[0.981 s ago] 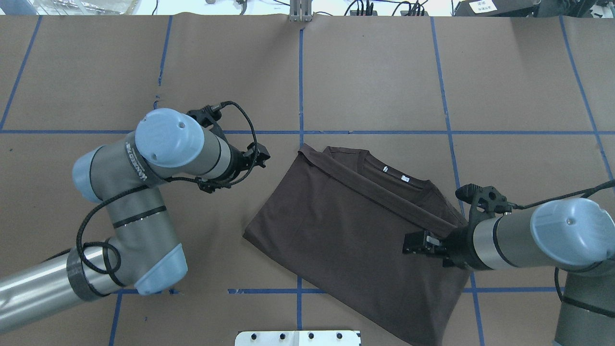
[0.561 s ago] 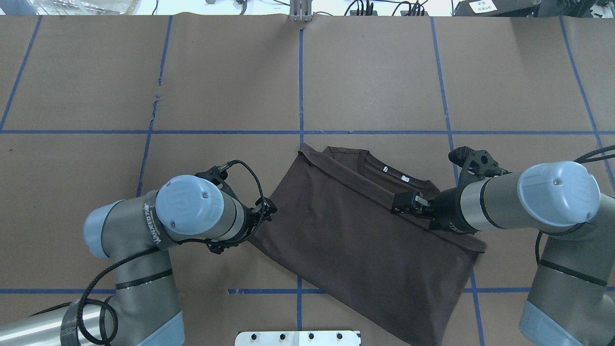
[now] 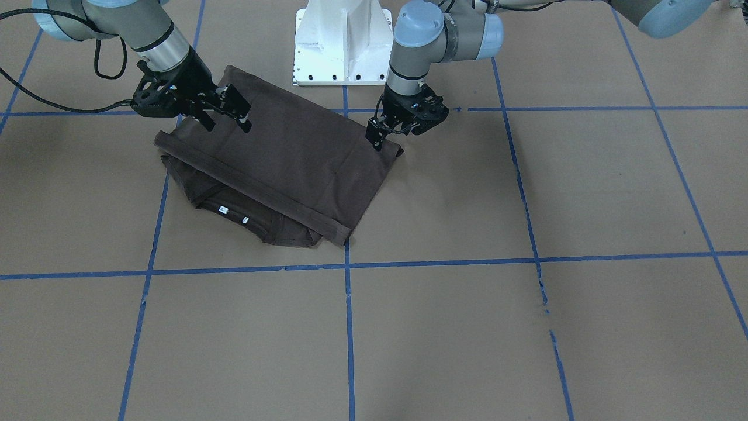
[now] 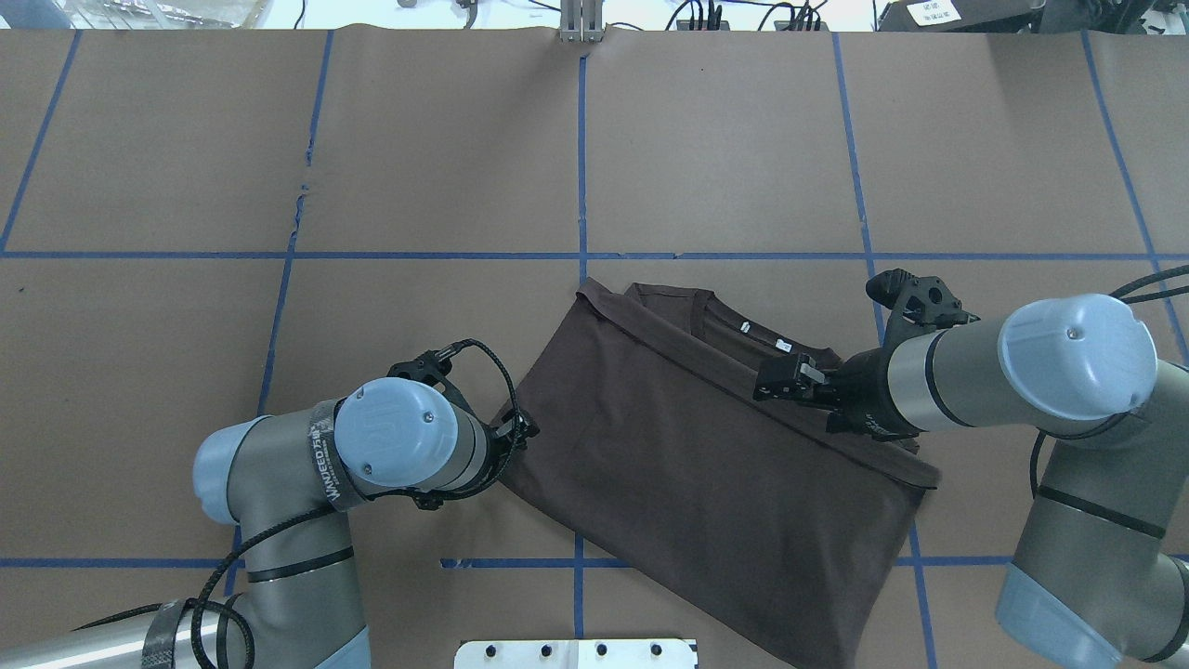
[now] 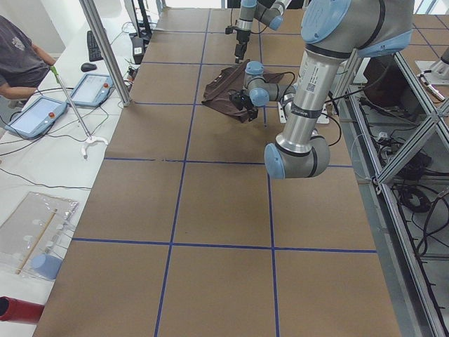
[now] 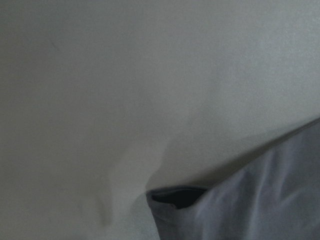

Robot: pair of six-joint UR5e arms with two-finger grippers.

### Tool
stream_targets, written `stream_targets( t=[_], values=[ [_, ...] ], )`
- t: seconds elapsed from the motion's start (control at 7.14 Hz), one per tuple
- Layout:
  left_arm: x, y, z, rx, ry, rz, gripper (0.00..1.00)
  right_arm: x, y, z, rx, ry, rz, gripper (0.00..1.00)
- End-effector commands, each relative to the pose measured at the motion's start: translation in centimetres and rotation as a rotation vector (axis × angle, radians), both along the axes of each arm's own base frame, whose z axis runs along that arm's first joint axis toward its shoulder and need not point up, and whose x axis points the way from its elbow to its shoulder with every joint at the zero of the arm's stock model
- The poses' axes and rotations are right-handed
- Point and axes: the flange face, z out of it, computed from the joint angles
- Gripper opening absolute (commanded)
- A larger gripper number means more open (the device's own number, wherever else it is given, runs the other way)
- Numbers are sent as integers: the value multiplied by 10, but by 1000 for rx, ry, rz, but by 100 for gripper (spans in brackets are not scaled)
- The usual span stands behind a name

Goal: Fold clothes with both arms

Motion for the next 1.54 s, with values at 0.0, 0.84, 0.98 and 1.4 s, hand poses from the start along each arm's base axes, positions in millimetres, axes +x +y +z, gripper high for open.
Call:
stream_targets(
  t=[0.0,0.84,0.98,1.4],
  values=[
    [0,-4,-2,22,12,-24,45,0,-1,0,-2,0,3,100],
    [-46,-81,-1,141,-27,-81,0,3,-4,1,-8,1,2,100],
    [-60,-112,10,166,-59,-102,0,3,-4,1,-10,2,3,100],
    [-45,-244,26,289,-121,-139,0,8,-4,6,-14,9,9,100]
  ],
)
